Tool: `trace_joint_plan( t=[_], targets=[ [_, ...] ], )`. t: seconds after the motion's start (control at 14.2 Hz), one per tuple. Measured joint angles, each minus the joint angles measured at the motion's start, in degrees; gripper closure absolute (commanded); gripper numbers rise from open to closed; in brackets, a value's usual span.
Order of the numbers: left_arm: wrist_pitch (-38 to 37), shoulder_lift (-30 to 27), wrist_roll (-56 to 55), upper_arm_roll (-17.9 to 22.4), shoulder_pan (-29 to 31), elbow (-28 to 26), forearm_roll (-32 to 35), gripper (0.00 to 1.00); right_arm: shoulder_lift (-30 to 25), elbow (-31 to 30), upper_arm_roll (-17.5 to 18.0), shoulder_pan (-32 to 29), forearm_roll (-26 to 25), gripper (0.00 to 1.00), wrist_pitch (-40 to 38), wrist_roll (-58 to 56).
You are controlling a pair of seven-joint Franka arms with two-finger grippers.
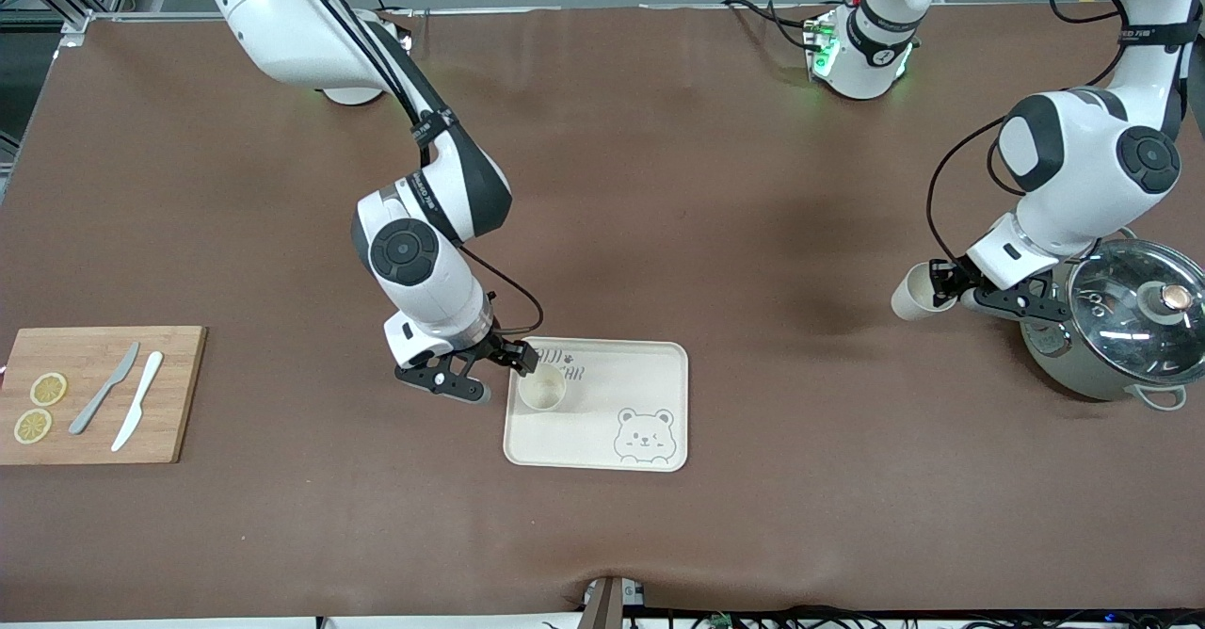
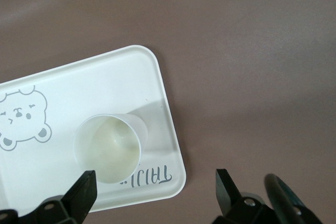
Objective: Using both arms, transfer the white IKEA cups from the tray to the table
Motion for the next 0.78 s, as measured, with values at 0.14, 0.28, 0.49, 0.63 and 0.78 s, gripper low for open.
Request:
trace_joint_plan(
  t=[0.14, 0.28, 0.49, 0.63, 0.78],
  targets=[
    [2.1, 0.0, 3.3, 0.0, 0.7, -2.1, -3.2, 1.0, 0.5, 0.4, -0.1, 0.0, 0.0, 0.0, 0.1, 0.0],
    [4.7, 0.1, 5.1, 0.0, 1.1, -4.4, -4.9, 1.0, 1.1, 1.2, -0.2, 0.0, 0.0, 0.0, 0.5, 0.0],
    [8.0, 0.7, 5.7, 0.0, 1.8, -6.8, -5.0, 1.0, 2.4, 1.9, -0.5, 0.0, 0.0, 0.0, 2.2, 0.0],
    [9.8, 1.4, 6.9, 0.0, 2.9, -7.6, -5.3, 1.0, 3.5, 2.6, -0.7, 0.0, -0.2, 0.0, 2.5, 0.0],
    [11.5, 2.9, 10.2, 0.0, 3.6, -8.0, -8.7, 1.0, 4.6, 3.0, -0.8, 0.0, -0.6, 0.0, 3.3, 0.0]
  ],
)
